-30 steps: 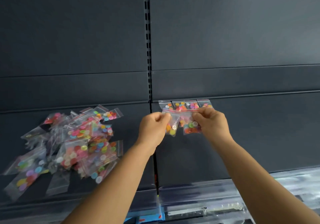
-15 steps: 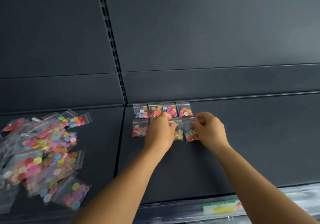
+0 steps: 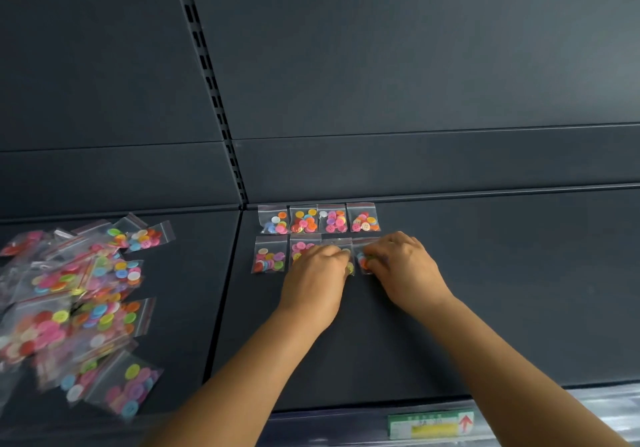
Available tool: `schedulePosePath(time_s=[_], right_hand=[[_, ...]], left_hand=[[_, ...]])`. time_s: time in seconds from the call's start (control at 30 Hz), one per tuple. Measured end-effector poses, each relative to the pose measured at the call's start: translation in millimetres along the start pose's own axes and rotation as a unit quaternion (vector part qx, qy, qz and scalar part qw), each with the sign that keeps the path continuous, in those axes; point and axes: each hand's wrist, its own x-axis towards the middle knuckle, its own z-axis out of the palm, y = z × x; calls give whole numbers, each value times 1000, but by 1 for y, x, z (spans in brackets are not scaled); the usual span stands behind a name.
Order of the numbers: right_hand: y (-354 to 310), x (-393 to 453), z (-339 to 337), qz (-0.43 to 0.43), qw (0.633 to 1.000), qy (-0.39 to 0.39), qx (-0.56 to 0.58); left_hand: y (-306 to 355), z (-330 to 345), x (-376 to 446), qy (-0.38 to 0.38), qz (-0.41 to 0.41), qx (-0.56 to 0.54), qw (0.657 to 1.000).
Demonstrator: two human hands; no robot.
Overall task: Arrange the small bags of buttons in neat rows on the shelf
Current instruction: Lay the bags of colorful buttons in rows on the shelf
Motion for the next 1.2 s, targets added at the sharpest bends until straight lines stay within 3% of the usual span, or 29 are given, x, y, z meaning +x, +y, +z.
schedulePosePath(time_s=[0.57,0.73,0.93,1.2], right_hand=[[-18,-4,-1,-42,997,24,-68],[-60,-19,4,-90,993,39,-59],[-128,-42,27,-150,987,-21,-53],[-203,-67,74,-162,984,-68,-26]], left_hand=[[0,-19,-8,4,-22,33,999],[-19,-50,-44,30,-40,50,998],[-68,-86,-102,38,-82,76,993],[-136,-106,-172,13,-117,90,989]])
